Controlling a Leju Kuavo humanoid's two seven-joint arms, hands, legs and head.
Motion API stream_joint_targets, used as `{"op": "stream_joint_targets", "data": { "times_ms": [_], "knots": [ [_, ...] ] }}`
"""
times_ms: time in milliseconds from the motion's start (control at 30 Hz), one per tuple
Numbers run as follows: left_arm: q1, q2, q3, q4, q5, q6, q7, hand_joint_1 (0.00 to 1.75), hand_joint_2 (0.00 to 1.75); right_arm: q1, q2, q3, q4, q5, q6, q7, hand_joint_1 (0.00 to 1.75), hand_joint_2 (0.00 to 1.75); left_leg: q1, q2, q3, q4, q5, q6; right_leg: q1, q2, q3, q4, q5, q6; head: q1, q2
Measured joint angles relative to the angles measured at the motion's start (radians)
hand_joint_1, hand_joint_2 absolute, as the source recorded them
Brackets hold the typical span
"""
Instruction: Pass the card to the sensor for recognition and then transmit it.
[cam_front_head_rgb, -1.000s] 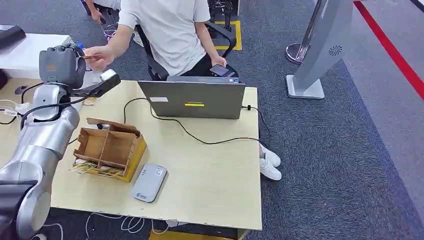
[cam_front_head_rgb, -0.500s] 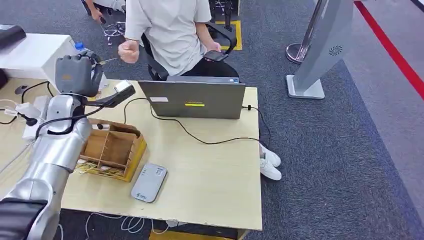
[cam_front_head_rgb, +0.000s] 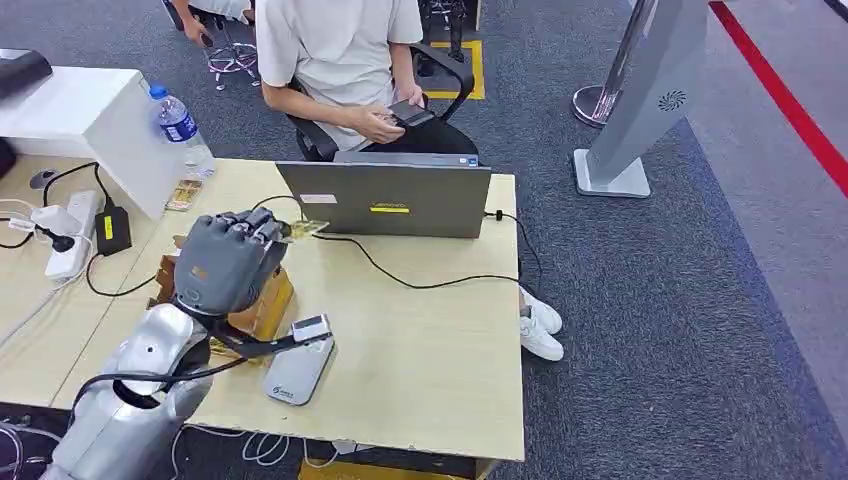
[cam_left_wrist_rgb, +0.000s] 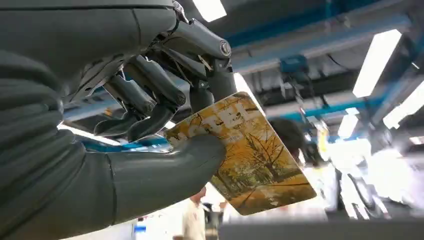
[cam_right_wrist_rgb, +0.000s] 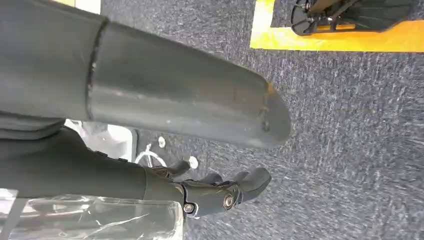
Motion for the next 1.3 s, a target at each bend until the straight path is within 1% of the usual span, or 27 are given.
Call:
{"op": "stream_joint_targets", "data": {
  "times_ms": [100,200,333,567,733,1033,1100,1233,1300],
  "knots": [
    [0.033,0.053,-0.026,-0.036,0.027,-0.119,0.005,1.75,1.75,0.002,0.002,-0.014,0.0,-0.005,-0.002,0.002,0.0,0.0,0.0,0.0,0.0,0.0,0.0,0.0,0.0,-0.001,0.0,0.0,0.0,0.0,0.0,0.0],
    [0.047,0.109,-0.053,-0.041,0.049,-0.199,0.0,1.75,1.75,0.003,0.002,-0.028,0.0,-0.005,-0.002,0.004,0.0,0.0,0.0,0.0,0.0,0.0,0.0,0.0,0.0,-0.001,0.0,0.0,0.0,0.0,0.0,0.0],
    [0.06,0.176,-0.09,-0.041,0.059,-0.246,-0.008,1.75,1.75,0.006,0.003,-0.04,0.0,-0.005,-0.002,0.006,0.0,0.0,0.0,-0.001,0.0,0.0,0.0,0.0,0.0,-0.001,0.001,0.0,0.0,0.0,0.0,0.0],
    [0.048,0.254,-0.142,-0.038,0.117,-0.336,-0.001,1.75,1.75,0.006,0.006,-0.056,0.0,0.005,-0.002,0.012,0.0,0.0,0.0,-0.001,0.0,0.0,0.0,0.0,0.0,-0.001,0.0,0.0,0.0,0.0,0.0,0.0],
    [0.022,0.28,-0.181,-0.024,0.144,-0.366,-0.02,1.75,1.75,0.006,0.006,-0.058,0.0,0.017,-0.002,0.014,0.0,0.0,0.0,-0.001,0.0,0.0,0.0,0.0,0.0,-0.001,0.001,0.0,0.0,0.0,0.0,0.0],
    [-0.022,0.322,-0.285,0.018,0.202,-0.434,-0.049,1.75,1.75,0.005,0.008,-0.068,0.0,0.035,0.0,0.017,0.0,0.0,0.0,-0.001,0.0,0.0,0.0,0.0,0.0,-0.001,0.001,0.0,0.0,0.0,0.0,0.0],
    [-0.032,0.333,-0.31,0.023,0.221,-0.457,-0.05,1.75,1.75,0.005,0.009,-0.073,0.0,0.04,0.0,0.018,0.0,0.0,0.0,-0.001,0.0,0.0,0.0,0.0,0.0,-0.001,0.001,0.0,0.0,0.0,0.0,0.0],
    [-0.053,0.356,-0.355,0.035,0.238,-0.48,-0.042,1.75,1.75,0.005,0.011,-0.075,0.0,0.048,0.0,0.021,0.0,0.0,0.0,-0.001,0.0,0.0,0.0,0.0,0.0,-0.001,0.0,0.0,0.0,0.0,0.0,0.0],
    [-0.061,0.36,-0.377,0.046,0.245,-0.483,-0.036,1.75,1.75,0.005,0.011,-0.077,0.0,0.052,0.0,0.021,0.0,0.0,0.0,-0.001,0.0,0.0,0.0,0.0,0.0,-0.001,0.001,0.0,0.0,0.0,0.0,0.0]
  ]
}}
